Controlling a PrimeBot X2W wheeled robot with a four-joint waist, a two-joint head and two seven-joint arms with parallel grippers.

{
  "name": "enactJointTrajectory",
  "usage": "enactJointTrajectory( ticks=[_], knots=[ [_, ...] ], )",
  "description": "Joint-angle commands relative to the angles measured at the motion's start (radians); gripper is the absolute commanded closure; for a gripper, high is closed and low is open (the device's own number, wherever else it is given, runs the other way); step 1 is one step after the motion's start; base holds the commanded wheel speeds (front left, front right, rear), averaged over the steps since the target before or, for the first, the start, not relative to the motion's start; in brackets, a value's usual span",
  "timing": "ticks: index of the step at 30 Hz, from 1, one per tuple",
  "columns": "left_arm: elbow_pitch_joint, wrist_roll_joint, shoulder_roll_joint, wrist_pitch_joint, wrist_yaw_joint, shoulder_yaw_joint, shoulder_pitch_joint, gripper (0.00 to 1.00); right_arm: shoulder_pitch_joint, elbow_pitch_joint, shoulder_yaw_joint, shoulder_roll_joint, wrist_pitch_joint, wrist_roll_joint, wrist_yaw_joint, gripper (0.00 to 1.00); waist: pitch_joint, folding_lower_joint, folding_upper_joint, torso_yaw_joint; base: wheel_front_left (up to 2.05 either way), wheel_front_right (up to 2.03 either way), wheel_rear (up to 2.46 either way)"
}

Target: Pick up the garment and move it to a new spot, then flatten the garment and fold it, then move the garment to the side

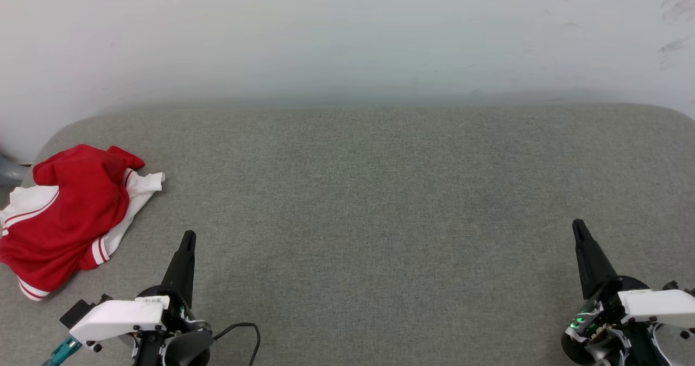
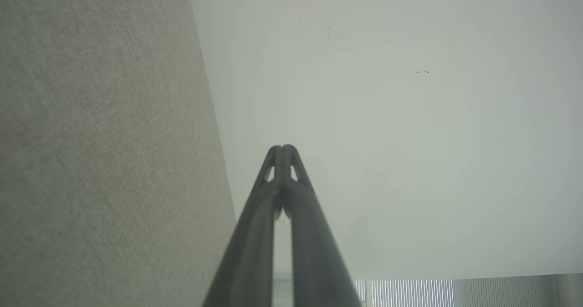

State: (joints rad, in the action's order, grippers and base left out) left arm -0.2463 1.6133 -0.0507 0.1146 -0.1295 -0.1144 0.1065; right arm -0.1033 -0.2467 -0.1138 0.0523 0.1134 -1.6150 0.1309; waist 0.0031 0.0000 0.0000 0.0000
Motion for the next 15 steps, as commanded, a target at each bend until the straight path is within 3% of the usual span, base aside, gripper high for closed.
enactJointTrajectory(
  ticks=[1,2,3,15],
  knots=[
    [0.001,-0.001,0.003,0.002,-0.005,-0.002,0.006,1.00,-0.013,-0.001,0.001,-0.003,0.000,0.004,0.000,1.00,0.000,0.0000,0.0000,0.000,0.00,0.00,0.00],
    [0.001,-0.001,0.003,0.002,-0.005,-0.002,0.006,1.00,-0.013,-0.001,0.001,-0.003,0.000,0.004,0.000,1.00,0.000,0.0000,0.0000,0.000,0.00,0.00,0.00],
    [0.000,0.000,0.000,0.000,0.000,0.000,0.000,0.00,0.000,0.000,0.000,0.000,0.000,0.000,0.000,0.00,0.000,0.0000,0.0000,0.000,0.00,0.00,0.00],
    [0.036,-0.014,-0.001,-0.047,0.001,0.049,-0.019,0.00,0.036,0.038,0.044,0.000,-0.048,0.040,0.000,0.00,-0.002,0.0000,0.0000,0.003,0.00,0.00,0.00]
  ],
)
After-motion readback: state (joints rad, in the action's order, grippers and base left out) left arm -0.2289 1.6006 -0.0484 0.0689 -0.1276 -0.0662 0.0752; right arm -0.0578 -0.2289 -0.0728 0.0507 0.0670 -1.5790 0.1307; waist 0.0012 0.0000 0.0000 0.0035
